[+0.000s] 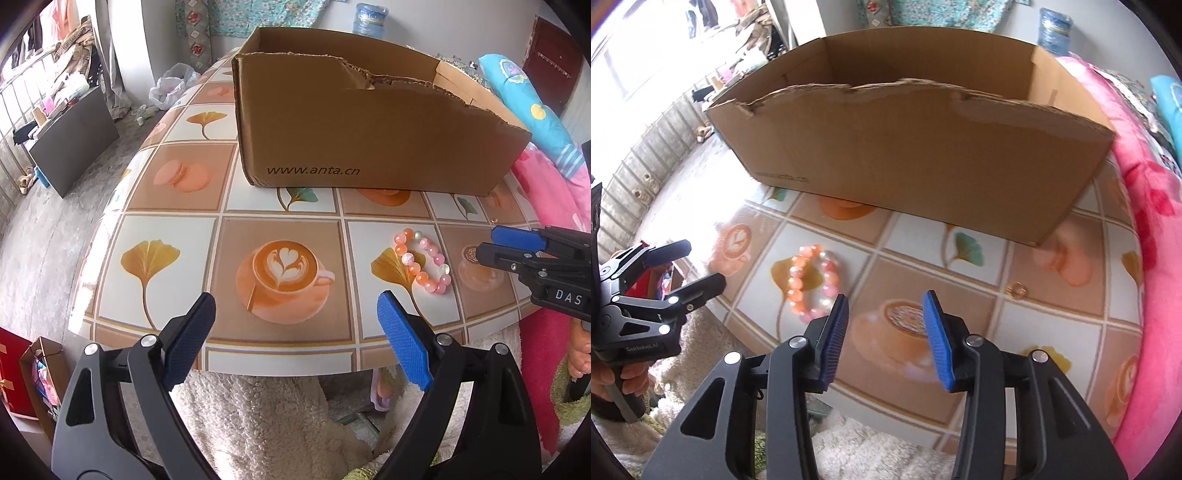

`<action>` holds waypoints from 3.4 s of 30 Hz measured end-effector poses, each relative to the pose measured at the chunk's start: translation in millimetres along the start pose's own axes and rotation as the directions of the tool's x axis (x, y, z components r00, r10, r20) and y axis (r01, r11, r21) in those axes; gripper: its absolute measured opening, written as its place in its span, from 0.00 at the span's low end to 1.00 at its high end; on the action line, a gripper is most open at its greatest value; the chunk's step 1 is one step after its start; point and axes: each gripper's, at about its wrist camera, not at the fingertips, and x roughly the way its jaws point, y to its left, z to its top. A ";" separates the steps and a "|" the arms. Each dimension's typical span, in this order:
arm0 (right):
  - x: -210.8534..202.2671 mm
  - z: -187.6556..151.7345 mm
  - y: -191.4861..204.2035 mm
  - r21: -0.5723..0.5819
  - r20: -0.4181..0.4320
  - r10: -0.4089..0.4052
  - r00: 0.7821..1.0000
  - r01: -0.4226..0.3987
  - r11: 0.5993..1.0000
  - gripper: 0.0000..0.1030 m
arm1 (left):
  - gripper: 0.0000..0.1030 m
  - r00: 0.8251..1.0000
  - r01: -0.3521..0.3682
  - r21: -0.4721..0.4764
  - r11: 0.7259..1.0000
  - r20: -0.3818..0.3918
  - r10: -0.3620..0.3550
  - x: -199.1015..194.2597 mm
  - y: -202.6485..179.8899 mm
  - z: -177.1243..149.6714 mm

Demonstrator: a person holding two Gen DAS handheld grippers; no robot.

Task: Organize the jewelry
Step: 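Open the right gripper and lift it off the bead bracelet, then close the left gripper on the bead bracelet while the right gripper closes on the gold ring, then carry the bracelet in the left gripper over the box while the right gripper carries the gold ring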

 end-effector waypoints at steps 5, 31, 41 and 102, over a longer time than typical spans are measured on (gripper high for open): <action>-7.8 -7.1 -31.1 0.037 -0.003 -0.087 0.996 0.087 0.996 0.57 | 0.83 1.000 -0.007 0.019 1.000 -0.002 0.007 0.9 -9.2 2.4; -14.4 -38.0 -78.1 0.143 0.175 0.030 0.984 -0.056 0.988 0.49 | 0.32 0.970 0.224 0.354 0.908 0.010 -0.243 13.8 -105.1 0.2; -6.5 -40.5 -97.6 0.199 0.199 0.045 0.979 -0.086 0.976 0.42 | 0.26 0.984 0.161 0.422 0.892 0.002 -0.178 26.3 -108.7 -0.9; -127.7 62.8 -67.1 0.057 0.489 0.078 0.869 -0.121 0.991 0.09 | 0.08 0.708 0.618 0.211 0.757 0.269 -0.653 -102.0 -39.3 113.7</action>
